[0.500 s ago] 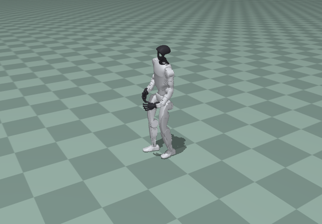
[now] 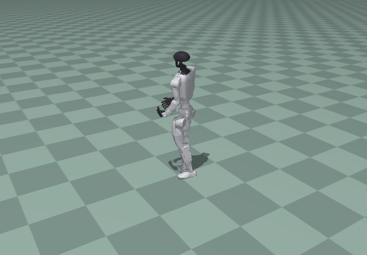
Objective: Walk run
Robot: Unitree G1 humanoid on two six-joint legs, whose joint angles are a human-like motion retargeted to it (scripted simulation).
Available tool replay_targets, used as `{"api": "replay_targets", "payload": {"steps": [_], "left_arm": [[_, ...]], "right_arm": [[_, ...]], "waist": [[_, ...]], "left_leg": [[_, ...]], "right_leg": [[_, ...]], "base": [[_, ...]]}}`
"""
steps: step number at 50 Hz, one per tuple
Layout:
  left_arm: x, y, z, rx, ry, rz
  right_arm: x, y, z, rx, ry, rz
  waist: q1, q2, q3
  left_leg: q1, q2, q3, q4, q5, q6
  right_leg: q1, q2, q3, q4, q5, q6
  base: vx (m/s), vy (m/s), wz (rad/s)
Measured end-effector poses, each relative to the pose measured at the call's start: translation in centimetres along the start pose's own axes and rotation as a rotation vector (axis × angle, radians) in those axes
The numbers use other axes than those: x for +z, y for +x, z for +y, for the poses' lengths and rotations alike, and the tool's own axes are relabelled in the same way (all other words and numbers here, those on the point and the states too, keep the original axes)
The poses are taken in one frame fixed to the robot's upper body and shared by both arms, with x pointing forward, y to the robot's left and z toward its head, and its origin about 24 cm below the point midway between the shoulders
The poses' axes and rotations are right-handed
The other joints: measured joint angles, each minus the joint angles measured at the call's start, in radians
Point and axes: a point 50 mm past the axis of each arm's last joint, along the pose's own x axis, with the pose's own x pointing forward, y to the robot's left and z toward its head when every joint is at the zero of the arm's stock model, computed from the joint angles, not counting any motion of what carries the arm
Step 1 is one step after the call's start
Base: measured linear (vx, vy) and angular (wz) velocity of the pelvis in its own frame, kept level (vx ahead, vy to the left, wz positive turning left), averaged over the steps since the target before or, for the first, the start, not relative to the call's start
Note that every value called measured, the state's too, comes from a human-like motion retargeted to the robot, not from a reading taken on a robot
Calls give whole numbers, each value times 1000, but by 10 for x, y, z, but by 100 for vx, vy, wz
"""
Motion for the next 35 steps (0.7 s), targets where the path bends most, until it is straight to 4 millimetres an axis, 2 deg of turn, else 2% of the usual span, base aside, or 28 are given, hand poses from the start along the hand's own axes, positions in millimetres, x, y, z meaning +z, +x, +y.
{"api": "replay_targets", "payload": {"steps": [2,3,5,6,8,12,16,18,20,22,25,28,31,35], "left_arm": [[-5,-8,3,-5,5,18],[-7,-11,3,-4,9,28],[-12,-13,-3,11,-22,30],[-16,-16,-4,30,-52,30],[-24,-25,-2,65,-95,42],[-27,-35,7,59,-41,78],[-19,-28,8,48,-1,54],[-12,-24,9,52,7,26],[-5,-20,11,51,23,2],[0,-18,16,57,32,-1],[11,-12,24,58,46,-18],[22,-5,26,27,83,-41],[32,3,20,-2,100,-80],[35,8,9,-2,52,-124]], "right_arm": [[-3,-3,-1,-16,9,10],[-4,-4,-4,-40,22,10],[-2,-5,-11,-70,45,0],[-1,-6,-13,-70,49,-5],[-2,-9,-14,-68,48,-5],[-8,-22,-19,-129,50,9],[-13,-34,-21,-221,103,-16],[-14,-41,-24,-246,93,-15],[-15,-48,-29,-282,71,-1],[-21,-47,-26,-332,101,18],[-28,-38,-12,-408,250,-44],[-37,-54,-8,-497,331,-104],[-48,-76,-9,-521,275,-22],[-58,-89,-6,-520,232,68]], "waist": [[13,-4,4],[20,-3,12],[47,-12,34],[37,-15,39],[6,-18,34],[-10,11,31],[46,32,43],[72,46,54],[60,60,52],[38,78,55],[20,77,63],[51,79,60],[81,76,42],[55,60,41]], "left_leg": [[27,-8,72,22,3,-35],[24,0,89,46,15,-45],[12,17,128,120,69,-65],[1,22,113,163,99,-56],[-39,26,29,248,121,-30],[-149,3,-293,302,50,-48],[-187,-29,-450,229,34,-14],[-197,-38,-476,171,93,43],[-173,-55,-470,139,56,99],[-166,-18,-410,107,68,97],[-179,-13,-418,91,72,84],[-164,4,-375,61,78,83],[-165,10,-368,48,76,73],[-149,-21,-380,48,69,70]], "right_leg": [[-10,6,104,-23,41,-18],[-14,-18,80,-24,60,-22],[-47,-45,175,-1,74,-22],[-51,-54,211,2,77,-25],[-48,-74,236,-6,81,-35],[-34,-44,300,-56,108,-52],[-21,2,369,-95,134,-69],[-19,37,418,-103,141,-73],[-23,51,404,-101,137,-59],[-46,70,420,-70,128,-23],[-76,78,434,-33,80,31],[-84,67,378,29,5,33],[-78,54,332,80,-30,41],[-5,43,300,-3,-6,45]], "base": [[-5,-6,-105],[-21,1,-86],[-21,11,-100],[-5,11,-103],[9,5,-82],[-2,9,-67],[-1,12,-114],[-2,12,-138],[-2,9,-80],[-9,5,-98],[-21,-2,-107],[1,-1,-68],[3,-2,-26],[5,-5,26]]}}
